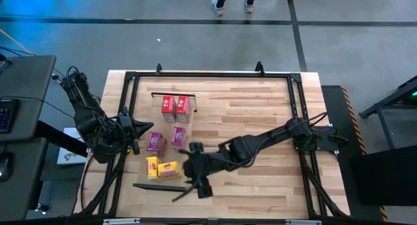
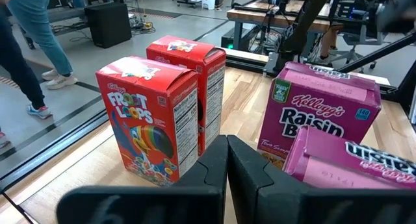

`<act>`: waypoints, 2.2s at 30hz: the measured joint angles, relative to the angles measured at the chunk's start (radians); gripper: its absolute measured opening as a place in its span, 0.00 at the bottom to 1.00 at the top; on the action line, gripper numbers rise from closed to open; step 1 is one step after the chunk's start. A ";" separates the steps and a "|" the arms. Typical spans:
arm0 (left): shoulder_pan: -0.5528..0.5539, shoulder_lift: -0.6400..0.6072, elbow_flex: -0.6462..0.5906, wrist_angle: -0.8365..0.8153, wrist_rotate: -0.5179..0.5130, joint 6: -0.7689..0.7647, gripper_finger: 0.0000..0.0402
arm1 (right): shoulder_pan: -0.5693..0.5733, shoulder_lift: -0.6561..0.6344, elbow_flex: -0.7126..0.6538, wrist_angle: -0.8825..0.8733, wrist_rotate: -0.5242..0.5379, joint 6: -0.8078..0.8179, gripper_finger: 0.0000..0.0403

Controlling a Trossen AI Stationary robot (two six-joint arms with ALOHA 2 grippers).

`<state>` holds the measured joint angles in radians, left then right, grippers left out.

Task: Stack cereal on shelf
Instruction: Put the yellow cereal box on the shelf aligned with the yellow cereal box

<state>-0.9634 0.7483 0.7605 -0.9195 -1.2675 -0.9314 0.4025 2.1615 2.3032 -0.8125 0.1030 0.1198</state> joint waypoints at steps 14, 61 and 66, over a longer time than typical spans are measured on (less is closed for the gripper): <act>0.000 0.000 0.000 0.003 0.000 -0.009 0.00 | 0.057 0.001 -0.277 0.224 -0.088 0.012 0.03; 0.000 0.000 0.000 0.001 0.000 -0.008 0.00 | 0.014 -0.001 -0.322 0.342 0.309 -0.121 0.00; 0.000 0.000 0.000 0.001 0.000 -0.008 0.00 | 0.009 -0.001 -0.322 0.359 0.315 -0.121 0.00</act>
<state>-0.9634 0.7483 0.7605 -0.9188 -1.2678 -0.9394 0.4114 2.1601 1.9808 -0.4539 0.4175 -0.0013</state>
